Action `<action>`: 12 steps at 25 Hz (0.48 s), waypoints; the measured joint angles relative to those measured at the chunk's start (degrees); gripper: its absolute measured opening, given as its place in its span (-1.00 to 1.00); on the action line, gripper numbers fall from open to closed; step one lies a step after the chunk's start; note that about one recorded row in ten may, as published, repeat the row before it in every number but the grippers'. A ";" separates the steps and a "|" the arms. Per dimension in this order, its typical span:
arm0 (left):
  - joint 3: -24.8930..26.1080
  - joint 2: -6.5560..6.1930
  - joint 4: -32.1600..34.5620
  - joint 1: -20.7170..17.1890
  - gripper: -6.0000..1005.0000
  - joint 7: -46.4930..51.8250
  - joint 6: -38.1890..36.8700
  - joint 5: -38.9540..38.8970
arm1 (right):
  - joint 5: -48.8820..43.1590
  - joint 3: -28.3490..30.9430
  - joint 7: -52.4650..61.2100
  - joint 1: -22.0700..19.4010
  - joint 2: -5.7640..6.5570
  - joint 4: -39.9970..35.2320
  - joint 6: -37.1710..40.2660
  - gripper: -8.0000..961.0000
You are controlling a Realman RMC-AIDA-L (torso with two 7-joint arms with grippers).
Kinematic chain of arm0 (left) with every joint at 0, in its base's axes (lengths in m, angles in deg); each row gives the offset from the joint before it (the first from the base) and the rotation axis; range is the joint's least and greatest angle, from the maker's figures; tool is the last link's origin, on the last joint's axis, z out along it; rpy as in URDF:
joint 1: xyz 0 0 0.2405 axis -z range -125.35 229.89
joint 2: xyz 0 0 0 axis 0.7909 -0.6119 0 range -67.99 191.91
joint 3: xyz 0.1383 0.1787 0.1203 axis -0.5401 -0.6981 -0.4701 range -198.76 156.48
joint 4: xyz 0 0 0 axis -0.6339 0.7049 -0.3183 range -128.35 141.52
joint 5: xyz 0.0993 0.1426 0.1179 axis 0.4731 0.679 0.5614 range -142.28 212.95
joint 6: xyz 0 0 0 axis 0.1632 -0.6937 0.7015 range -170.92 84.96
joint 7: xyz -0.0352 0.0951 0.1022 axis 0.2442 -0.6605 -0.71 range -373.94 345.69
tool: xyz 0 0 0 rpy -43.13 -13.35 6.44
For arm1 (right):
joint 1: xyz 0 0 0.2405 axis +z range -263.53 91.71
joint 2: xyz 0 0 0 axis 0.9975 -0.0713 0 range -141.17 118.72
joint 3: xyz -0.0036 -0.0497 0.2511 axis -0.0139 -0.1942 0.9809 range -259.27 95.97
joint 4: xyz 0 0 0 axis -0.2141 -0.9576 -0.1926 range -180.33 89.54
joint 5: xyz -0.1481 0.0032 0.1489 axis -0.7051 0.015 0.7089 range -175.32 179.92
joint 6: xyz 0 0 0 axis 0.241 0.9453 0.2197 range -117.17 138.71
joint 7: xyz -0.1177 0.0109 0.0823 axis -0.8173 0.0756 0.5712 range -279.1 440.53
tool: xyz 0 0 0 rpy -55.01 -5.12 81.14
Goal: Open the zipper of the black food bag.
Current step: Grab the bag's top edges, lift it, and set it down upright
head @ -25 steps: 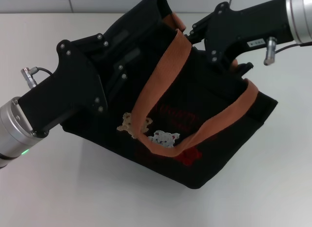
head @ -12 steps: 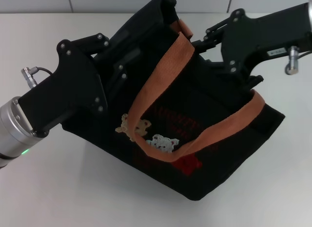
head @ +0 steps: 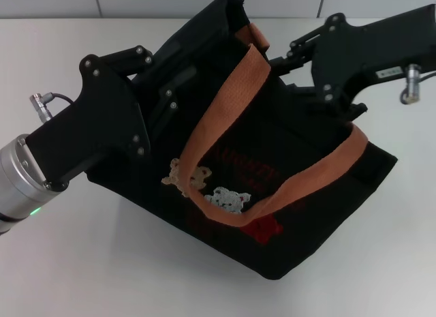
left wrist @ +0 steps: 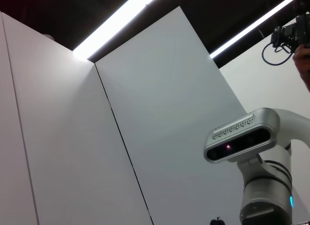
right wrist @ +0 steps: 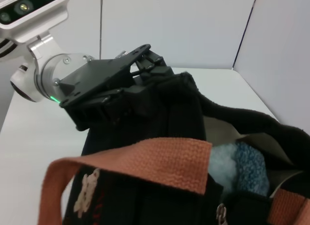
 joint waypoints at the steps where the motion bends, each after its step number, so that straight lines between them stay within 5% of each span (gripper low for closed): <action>1: -0.01 0.00 0.00 0.04 -0.61 0.01 0.00 0.00 | -0.01 -0.55 -0.01 0.11 0.00 0.38 -0.93 -0.38; 12: -0.09 0.00 0.00 0.32 -0.61 0.15 0.00 0.06 | 0.14 -3.10 -0.23 0.42 -0.11 3.01 -8.58 -0.51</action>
